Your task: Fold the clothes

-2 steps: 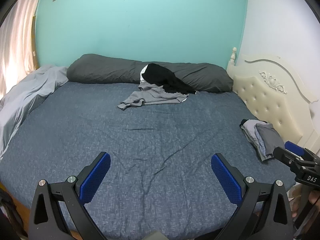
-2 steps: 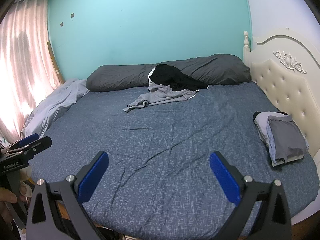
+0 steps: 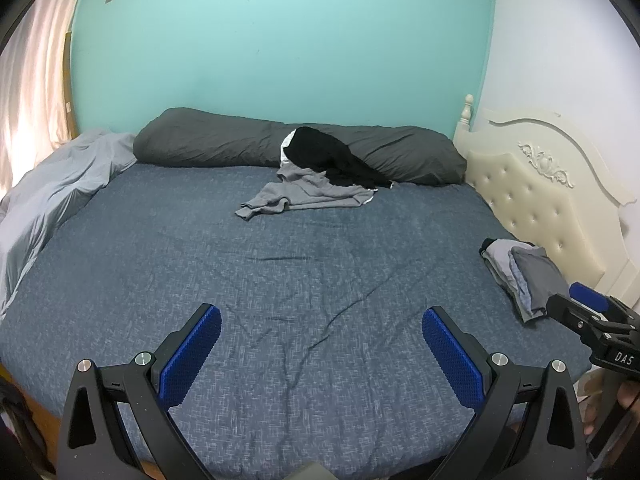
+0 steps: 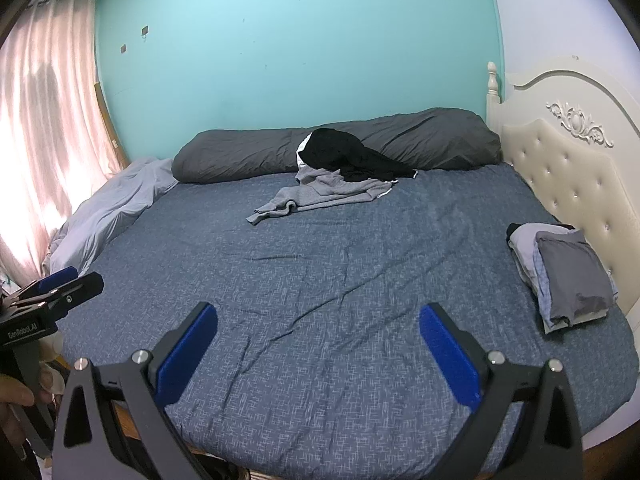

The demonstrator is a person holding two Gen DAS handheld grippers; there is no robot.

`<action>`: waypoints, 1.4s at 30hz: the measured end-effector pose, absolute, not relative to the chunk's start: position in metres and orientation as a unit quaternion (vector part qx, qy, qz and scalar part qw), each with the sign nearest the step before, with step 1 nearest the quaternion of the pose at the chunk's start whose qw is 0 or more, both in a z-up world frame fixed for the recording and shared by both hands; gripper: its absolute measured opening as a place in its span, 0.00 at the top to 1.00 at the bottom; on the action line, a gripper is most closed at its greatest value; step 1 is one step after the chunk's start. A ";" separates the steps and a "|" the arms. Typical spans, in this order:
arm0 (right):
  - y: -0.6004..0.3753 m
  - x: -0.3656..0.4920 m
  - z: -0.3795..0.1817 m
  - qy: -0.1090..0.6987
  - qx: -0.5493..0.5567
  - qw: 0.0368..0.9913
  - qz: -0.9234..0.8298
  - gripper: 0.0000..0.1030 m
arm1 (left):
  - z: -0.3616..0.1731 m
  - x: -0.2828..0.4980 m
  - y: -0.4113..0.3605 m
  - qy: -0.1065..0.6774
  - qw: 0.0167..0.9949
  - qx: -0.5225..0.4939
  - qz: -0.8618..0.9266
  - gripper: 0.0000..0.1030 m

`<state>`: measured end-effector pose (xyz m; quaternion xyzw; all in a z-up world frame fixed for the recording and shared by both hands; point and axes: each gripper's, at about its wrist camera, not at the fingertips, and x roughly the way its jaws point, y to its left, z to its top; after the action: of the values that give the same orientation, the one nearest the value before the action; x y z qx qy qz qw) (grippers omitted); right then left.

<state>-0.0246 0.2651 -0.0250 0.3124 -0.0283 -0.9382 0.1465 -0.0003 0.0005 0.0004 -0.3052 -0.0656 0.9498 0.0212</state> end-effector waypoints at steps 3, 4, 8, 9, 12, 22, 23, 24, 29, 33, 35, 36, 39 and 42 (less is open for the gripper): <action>0.267 -0.024 -0.026 -0.028 0.310 0.144 -0.939 0.01 | 0.001 -0.001 0.001 -0.065 0.021 -0.307 0.949 0.00; 0.268 -0.024 -0.027 -0.028 0.310 0.144 -0.940 0.01 | 0.001 -0.001 0.001 -0.064 0.021 -0.308 0.949 0.00; 0.266 -0.023 -0.025 -0.028 0.310 0.143 -0.940 0.01 | -0.001 0.000 -0.001 -0.065 0.022 -0.306 0.949 0.00; 0.265 -0.024 -0.025 -0.028 0.311 0.143 -0.939 0.01 | -0.001 0.001 0.000 -0.064 0.022 -0.306 0.950 0.00; 0.265 -0.024 -0.024 -0.029 0.313 0.144 -0.938 0.01 | 0.002 -0.001 -0.003 -0.065 0.022 -0.305 0.950 0.00; 0.267 -0.026 -0.025 -0.030 0.315 0.145 -0.938 0.01 | 0.003 0.000 -0.002 -0.064 0.023 -0.301 0.951 0.00; 0.268 -0.026 -0.026 -0.030 0.314 0.145 -0.938 0.01 | 0.003 0.000 -0.002 -0.064 0.023 -0.301 0.951 0.00; 0.268 -0.026 -0.025 -0.031 0.314 0.145 -0.938 0.01 | 0.002 0.001 -0.002 -0.064 0.023 -0.300 0.951 0.00; 0.268 -0.026 -0.026 -0.033 0.315 0.147 -0.937 0.01 | 0.003 0.001 -0.002 -0.064 0.024 -0.300 0.951 0.00; 0.269 -0.026 -0.026 -0.033 0.314 0.148 -0.937 0.01 | 0.002 0.001 -0.002 -0.063 0.023 -0.300 0.951 0.00; 0.268 -0.026 -0.026 -0.031 0.315 0.149 -0.937 0.01 | 0.003 0.000 -0.002 -0.064 0.023 -0.302 0.951 0.00; 0.268 -0.025 -0.027 -0.031 0.315 0.149 -0.937 0.01 | 0.003 0.000 -0.002 -0.064 0.023 -0.302 0.951 0.00; 0.268 -0.024 -0.028 -0.031 0.315 0.149 -0.937 0.01 | 0.003 -0.001 -0.001 -0.064 0.023 -0.302 0.951 0.00; 0.268 -0.025 -0.027 -0.031 0.316 0.149 -0.937 0.01 | 0.004 -0.001 -0.002 -0.065 0.023 -0.301 0.951 0.00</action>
<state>-0.0247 0.2676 -0.0269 0.3156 -0.0307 -0.9367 0.1485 -0.0012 -0.0018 0.0039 -0.3015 -0.0651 0.9510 0.0230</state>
